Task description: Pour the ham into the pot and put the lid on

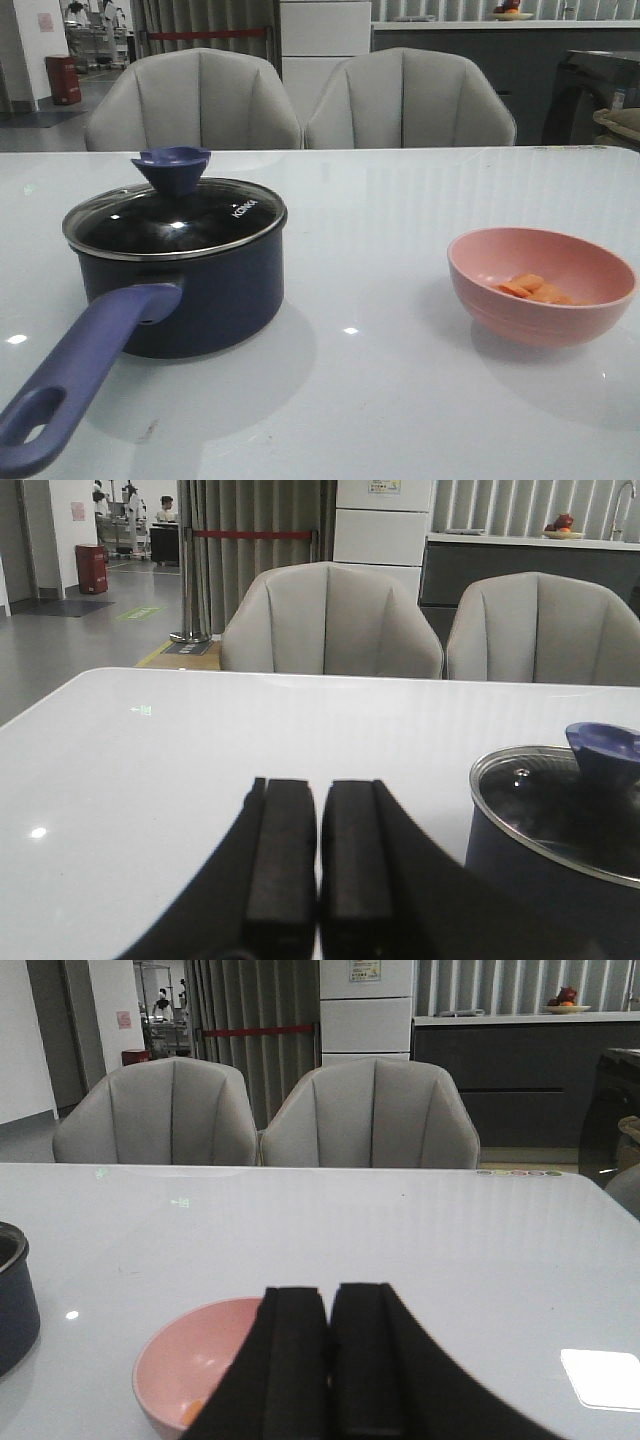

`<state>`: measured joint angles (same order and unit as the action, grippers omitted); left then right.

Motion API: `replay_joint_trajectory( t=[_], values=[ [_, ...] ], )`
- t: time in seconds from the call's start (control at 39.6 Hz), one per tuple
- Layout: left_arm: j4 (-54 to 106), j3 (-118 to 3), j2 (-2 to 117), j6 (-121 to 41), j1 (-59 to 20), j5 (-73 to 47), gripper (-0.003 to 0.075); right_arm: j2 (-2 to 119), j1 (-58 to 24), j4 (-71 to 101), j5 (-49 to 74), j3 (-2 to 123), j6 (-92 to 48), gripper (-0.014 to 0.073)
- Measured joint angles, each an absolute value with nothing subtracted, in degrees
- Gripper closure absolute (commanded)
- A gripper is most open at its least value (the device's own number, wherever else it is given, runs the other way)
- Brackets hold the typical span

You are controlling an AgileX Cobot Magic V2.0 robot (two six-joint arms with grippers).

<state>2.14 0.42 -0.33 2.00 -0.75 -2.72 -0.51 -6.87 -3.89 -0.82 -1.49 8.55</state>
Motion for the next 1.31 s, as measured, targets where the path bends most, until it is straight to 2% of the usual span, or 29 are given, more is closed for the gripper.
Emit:
replay_joint_trajectory(
  t=[0.56, 0.78, 1.11, 1.31],
  values=[
    [2.14, -0.05, -0.33, 2.00, -0.75, 3.32, 0.0596, -0.51, -6.87, -3.89, -0.82, -1.49, 8.55, 0.0458],
    [2.14, -7.00, 0.11, 2.00, -0.75, 0.36, 0.0596, -0.51, -6.87, -3.89, -0.82, -1.49, 8.55, 0.0458],
    [2.14, -18.77, 13.72, 2.00, -0.75, -11.44, 0.0596, -0.51, -6.87, -3.89, -0.82, -1.49, 8.55, 0.0458],
    [2.14, -20.16, 19.72, 2.00, -0.75, -14.64, 0.0596, -0.51, -6.87, -3.89, -0.82, -1.49, 8.55, 0.0458]
  ],
)
